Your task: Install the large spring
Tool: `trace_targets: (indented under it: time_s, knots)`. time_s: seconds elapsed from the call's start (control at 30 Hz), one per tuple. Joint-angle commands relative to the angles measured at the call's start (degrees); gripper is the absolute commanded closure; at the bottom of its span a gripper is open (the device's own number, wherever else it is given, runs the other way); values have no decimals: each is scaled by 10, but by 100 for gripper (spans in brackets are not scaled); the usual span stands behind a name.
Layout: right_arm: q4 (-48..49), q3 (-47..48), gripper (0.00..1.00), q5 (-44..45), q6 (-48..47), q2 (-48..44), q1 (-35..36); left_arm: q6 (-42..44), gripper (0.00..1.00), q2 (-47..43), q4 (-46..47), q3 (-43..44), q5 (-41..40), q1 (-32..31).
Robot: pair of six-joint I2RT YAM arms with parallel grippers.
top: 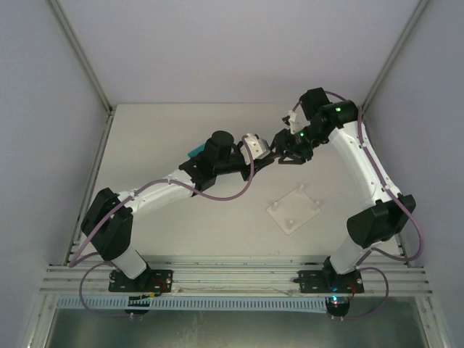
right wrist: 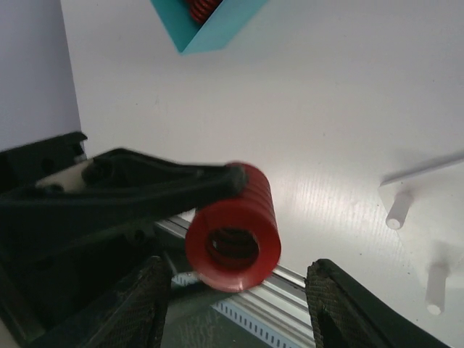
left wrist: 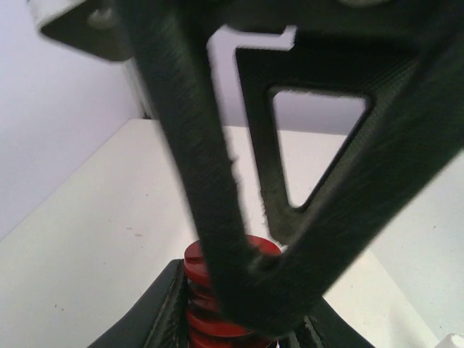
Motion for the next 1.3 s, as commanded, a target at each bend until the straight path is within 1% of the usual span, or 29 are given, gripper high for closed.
trace_targets:
  time_s: [0.0,0.2,0.23,0.4,0.47,0.53,0.63,0.73,0.8,0.87,0.9,0.93,0.97,1.07,1.13,1.2,1.27]
  knots:
    - [4,15,45,-17,2,23,3,22,90,1,26,36,31,-12]
    - [14,2,46,-25,-2,31,3,32,90,0,30,32,35,-18]
    - [17,0,49,-29,-1,31,3,31,90,0,31,32,35,-18]
    - [28,-4,74,-34,-1,23,4,33,89,3,34,29,29,-19]
    - [28,-5,84,-33,-2,20,4,28,86,2,38,26,24,-19]
    - [30,-5,92,-31,-3,16,4,23,80,3,38,23,16,-18]
    - [38,-10,100,-8,2,3,4,21,70,0,41,10,3,-17]
    - [55,-23,100,33,12,-16,3,18,53,-4,40,-1,-6,-14]
    - [61,-35,100,80,22,-32,2,14,41,-8,40,-10,-12,-12]
    - [64,-51,100,131,32,-51,1,10,33,-12,42,-23,-20,-9]
    - [63,-61,100,158,39,-61,0,9,19,-14,41,-27,-24,-8]
    - [60,-73,100,187,44,-74,-3,7,2,-16,39,-31,-28,-6]
    - [55,-90,100,215,48,-83,-4,3,1,-17,38,-36,-34,-3]
    - [40,-144,100,291,62,-125,-7,-23,1,-22,39,-46,-63,7]
    - [32,-179,100,331,71,-153,-8,-44,1,-22,31,-45,-97,15]
    - [20,-210,100,372,83,-179,-9,-64,1,-22,18,-42,-160,23]
    - [13,-246,100,393,92,-198,-14,-80,1,-22,4,-38,-218,27]
